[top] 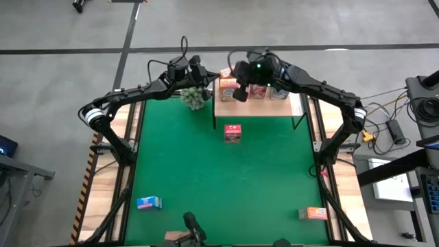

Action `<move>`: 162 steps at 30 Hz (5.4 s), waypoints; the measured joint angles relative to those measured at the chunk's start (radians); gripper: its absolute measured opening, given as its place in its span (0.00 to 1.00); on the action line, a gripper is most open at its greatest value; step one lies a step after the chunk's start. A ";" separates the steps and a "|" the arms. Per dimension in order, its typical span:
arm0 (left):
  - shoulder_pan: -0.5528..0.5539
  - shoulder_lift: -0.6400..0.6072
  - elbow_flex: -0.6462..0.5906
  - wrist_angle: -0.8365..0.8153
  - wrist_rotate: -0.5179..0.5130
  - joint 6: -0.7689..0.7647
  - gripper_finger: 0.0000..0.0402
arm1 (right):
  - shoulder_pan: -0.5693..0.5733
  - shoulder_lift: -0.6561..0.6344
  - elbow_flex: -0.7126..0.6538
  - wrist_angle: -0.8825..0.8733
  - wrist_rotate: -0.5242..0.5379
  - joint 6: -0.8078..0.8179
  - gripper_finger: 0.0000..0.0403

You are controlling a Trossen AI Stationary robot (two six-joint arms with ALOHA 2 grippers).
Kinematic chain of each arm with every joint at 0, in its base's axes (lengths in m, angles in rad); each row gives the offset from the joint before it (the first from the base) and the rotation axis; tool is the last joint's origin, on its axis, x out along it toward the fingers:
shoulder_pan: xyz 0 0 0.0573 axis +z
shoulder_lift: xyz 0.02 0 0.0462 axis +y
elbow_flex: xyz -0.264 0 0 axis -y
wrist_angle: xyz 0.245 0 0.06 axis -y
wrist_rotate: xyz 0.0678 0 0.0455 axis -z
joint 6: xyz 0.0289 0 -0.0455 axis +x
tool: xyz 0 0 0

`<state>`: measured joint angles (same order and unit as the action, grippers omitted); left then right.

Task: Stack cereal on shelf
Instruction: Put the left orange cereal box on the shelf aligned with the other orange cereal box, then put the red cereal box on the shelf aligned with the other red cereal box

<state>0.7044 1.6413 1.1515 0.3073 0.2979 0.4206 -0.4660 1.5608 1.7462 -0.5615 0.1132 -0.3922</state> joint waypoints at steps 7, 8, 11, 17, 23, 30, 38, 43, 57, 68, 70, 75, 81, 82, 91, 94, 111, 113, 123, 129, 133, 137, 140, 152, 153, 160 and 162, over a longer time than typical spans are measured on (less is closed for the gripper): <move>0.001 0.000 0.000 0.016 -0.001 0.000 0.00 | -0.084 0.035 0.000 0.089 -0.034 0.045 0.02; 0.001 0.000 0.000 0.020 -0.001 0.000 0.00 | -0.095 0.042 0.000 0.093 -0.050 0.053 0.02; 0.001 0.000 0.000 0.032 -0.001 0.001 0.00 | -0.123 0.062 0.000 0.096 -0.092 0.067 0.02; 0.003 0.000 0.000 0.039 -0.002 0.012 0.00 | -0.165 0.085 0.000 0.073 -0.090 0.063 0.02; 0.003 0.002 0.000 0.043 -0.002 0.016 0.00 | -0.177 0.105 0.000 -0.021 -0.089 0.047 0.02; 0.007 0.047 0.001 0.086 -0.010 0.012 0.00 | -0.176 0.108 0.001 -0.056 -0.087 0.038 0.02; 0.008 0.051 0.001 0.079 -0.107 0.005 0.00 | -0.171 0.107 0.001 -0.069 -0.088 0.034 0.02; 0.007 0.050 0.001 0.084 -0.108 0.005 0.00 | -0.163 0.105 0.001 -0.074 -0.088 0.033 0.02; 0.008 0.036 0.001 0.073 -0.108 -0.015 0.00 | -0.151 0.083 0.000 -0.097 -0.089 0.051 0.02; 0.007 0.014 0.000 0.003 -0.107 -0.020 0.00 | -0.151 0.083 0.000 -0.094 -0.088 0.056 0.02; 0.007 0.007 0.000 -0.012 -0.107 -0.020 0.00 | -0.151 0.082 0.000 -0.094 -0.088 0.055 0.02; 0.006 -0.011 0.000 -0.050 -0.106 -0.021 0.00 | -0.151 0.080 0.000 -0.094 -0.087 0.057 0.02; 0.002 -0.031 0.000 -0.111 -0.104 -0.031 0.00 | -0.147 0.058 0.000 -0.096 -0.084 0.052 0.02; 0.000 -0.036 0.000 -0.124 -0.101 -0.035 0.00 | -0.147 0.050 0.000 -0.102 -0.085 0.054 0.02; -0.024 -0.068 0.000 -0.196 -0.015 -0.037 0.00 | -0.085 0.004 0.000 -0.211 -0.087 0.079 0.02; -0.031 -0.069 0.000 -0.214 -0.012 -0.037 0.00 | -0.053 0.004 0.000 -0.246 -0.087 0.093 0.02; -0.063 -0.051 0.000 -0.186 0.037 -0.048 0.00 | -0.003 0.004 0.000 -0.274 -0.085 0.094 0.02; -0.063 -0.050 0.000 -0.182 0.037 -0.060 0.00 | -0.003 0.004 0.000 -0.274 -0.085 0.094 0.02; -0.063 -0.050 0.000 -0.181 0.035 -0.065 0.00 | -0.003 0.004 0.000 -0.277 -0.086 0.094 0.02; -0.063 -0.066 0.000 -0.204 0.023 -0.092 0.00 | 0.013 0.003 0.000 -0.292 -0.086 0.104 0.02; -0.066 -0.098 0.000 -0.236 0.023 -0.124 0.00 | 0.046 -0.003 0.000 -0.329 -0.087 0.129 0.02; -0.083 -0.144 0.000 -0.291 0.024 -0.143 0.00 | 0.104 -0.004 0.000 -0.368 -0.087 0.163 0.02; -0.113 -0.174 0.000 -0.334 0.024 -0.145 0.00 | 0.159 -0.004 -0.006 -0.376 -0.087 0.190 0.02; -0.298 -0.270 -0.061 -0.375 0.025 -0.125 0.00 | 0.370 -0.037 -0.201 -0.295 -0.013 0.361 0.02; -0.310 -0.280 -0.071 -0.370 0.025 -0.126 0.00 | 0.386 -0.043 -0.224 -0.284 0.007 0.381 0.02; -0.404 -0.341 -0.129 -0.346 0.023 -0.170 0.00 | 0.468 -0.069 -0.380 -0.178 0.129 0.481 0.02; -0.433 -0.351 -0.150 -0.332 0.023 -0.179 0.00 | 0.485 -0.069 -0.421 -0.143 0.166 0.503 0.02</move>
<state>0.2714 1.2901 1.0016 -0.0248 0.3206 0.2411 0.0189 1.4914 1.3255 -0.7046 0.2792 0.1108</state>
